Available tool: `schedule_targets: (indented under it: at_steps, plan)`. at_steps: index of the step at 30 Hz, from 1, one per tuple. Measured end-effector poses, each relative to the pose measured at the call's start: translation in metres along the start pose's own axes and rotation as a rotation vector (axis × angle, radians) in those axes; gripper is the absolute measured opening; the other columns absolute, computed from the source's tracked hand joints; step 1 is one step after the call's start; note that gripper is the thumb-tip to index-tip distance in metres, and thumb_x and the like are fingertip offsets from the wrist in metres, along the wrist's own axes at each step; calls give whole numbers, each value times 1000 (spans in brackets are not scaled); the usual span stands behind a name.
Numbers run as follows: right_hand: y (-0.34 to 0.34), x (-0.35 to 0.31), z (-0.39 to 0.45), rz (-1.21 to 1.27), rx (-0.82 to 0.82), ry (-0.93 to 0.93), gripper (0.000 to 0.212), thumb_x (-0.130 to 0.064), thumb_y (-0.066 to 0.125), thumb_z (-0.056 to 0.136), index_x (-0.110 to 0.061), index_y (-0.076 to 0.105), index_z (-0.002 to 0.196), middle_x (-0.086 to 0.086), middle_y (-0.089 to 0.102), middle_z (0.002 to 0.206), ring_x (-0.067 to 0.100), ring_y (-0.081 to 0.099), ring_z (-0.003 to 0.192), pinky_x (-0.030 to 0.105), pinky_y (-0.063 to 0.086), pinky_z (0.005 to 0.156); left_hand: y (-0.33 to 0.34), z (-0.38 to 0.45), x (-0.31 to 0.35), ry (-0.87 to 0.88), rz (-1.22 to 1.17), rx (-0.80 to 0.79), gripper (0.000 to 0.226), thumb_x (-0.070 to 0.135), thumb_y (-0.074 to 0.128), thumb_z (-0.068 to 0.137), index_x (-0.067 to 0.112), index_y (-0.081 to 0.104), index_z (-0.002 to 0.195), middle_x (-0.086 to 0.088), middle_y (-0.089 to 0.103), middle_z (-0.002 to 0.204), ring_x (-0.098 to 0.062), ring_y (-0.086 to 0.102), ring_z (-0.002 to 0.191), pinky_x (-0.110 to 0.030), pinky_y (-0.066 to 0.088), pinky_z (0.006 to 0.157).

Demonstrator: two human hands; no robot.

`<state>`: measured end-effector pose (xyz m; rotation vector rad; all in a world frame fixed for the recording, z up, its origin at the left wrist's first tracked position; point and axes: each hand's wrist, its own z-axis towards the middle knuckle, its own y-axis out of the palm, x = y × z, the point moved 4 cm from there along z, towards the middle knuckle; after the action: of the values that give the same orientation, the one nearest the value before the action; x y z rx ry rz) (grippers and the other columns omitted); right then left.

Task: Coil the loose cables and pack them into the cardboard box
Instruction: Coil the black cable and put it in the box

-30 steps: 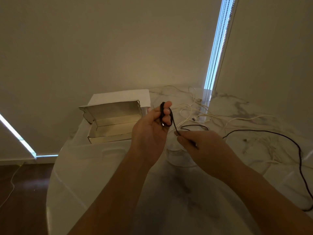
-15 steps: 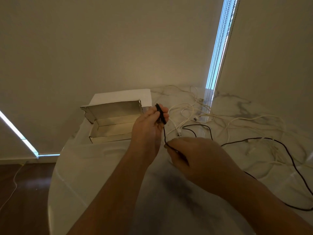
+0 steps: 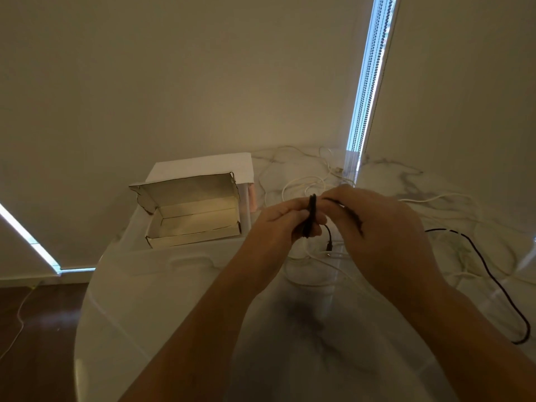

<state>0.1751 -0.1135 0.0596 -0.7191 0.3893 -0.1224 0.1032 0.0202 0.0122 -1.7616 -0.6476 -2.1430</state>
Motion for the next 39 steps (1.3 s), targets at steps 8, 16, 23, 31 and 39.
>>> schedule_targets:
  at_steps: [8, 16, 23, 31, 39]
  plan:
    - [-5, 20, 5, 46, 35, 89, 19, -41, 53, 96, -30, 68, 100, -12, 69, 85, 9, 59, 72, 15, 41, 62, 9, -4, 3, -15, 31, -97, 37, 1, 33, 103, 3, 67, 118, -5, 65, 82, -17, 57, 75, -25, 49, 72]
    - [2, 30, 9, 91, 32, 118, 23, -41, 52, 97, -28, 70, 105, -11, 70, 90, 3, 57, 76, 15, 43, 67, 12, -6, 5, -40, -83, -132, 40, 1, 31, 101, -3, 70, 112, -5, 56, 74, -12, 49, 67, -25, 42, 66]
    - [16, 38, 5, 160, -56, 214, 24, -41, 52, 98, -32, 71, 109, -25, 55, 71, -18, 53, 74, 1, 36, 63, 10, -5, 8, -98, -375, -136, 41, 6, 33, 97, -10, 64, 118, -5, 51, 74, -11, 46, 65, -20, 43, 62]
    - [38, 24, -7, 145, -286, 186, 25, -44, 50, 99, -39, 70, 112, -9, 70, 81, 4, 60, 73, 23, 50, 70, -8, 0, 11, -57, -505, 49, 38, 5, 31, 100, -6, 63, 118, -2, 56, 73, -8, 49, 63, -18, 45, 65]
    - [50, 2, -16, -1, -455, 68, 33, -44, 38, 102, -34, 65, 119, -14, 53, 68, 4, 50, 62, 18, 39, 60, -20, 5, 8, 25, -501, 274, 33, 1, 41, 101, -10, 58, 127, -9, 62, 86, -12, 58, 74, -21, 52, 72]
